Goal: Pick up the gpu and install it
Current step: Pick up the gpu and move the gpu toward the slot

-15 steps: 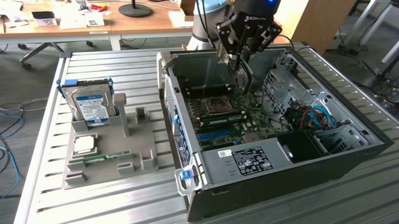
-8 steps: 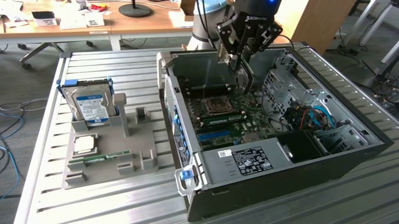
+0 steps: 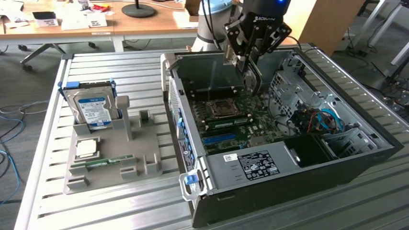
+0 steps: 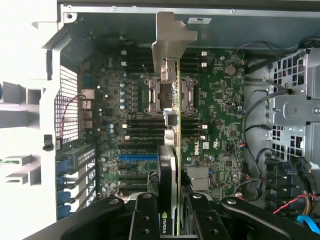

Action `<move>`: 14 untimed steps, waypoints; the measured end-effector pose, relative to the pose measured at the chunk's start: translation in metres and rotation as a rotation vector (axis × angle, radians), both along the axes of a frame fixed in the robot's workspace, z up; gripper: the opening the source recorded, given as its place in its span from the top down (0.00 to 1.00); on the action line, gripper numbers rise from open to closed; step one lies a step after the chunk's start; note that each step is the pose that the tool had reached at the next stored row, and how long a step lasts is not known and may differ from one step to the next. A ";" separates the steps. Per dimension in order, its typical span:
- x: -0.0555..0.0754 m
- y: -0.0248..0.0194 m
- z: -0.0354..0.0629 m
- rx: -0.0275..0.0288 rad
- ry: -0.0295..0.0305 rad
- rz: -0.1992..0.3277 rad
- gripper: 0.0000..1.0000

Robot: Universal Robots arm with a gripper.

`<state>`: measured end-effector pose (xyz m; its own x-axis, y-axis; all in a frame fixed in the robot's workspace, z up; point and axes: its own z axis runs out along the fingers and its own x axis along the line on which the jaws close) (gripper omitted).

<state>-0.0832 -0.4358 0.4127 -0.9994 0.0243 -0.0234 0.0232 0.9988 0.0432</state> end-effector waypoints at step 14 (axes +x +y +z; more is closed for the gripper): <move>0.022 0.0000 0.0000 0.0000 0.0000 0.000 0.73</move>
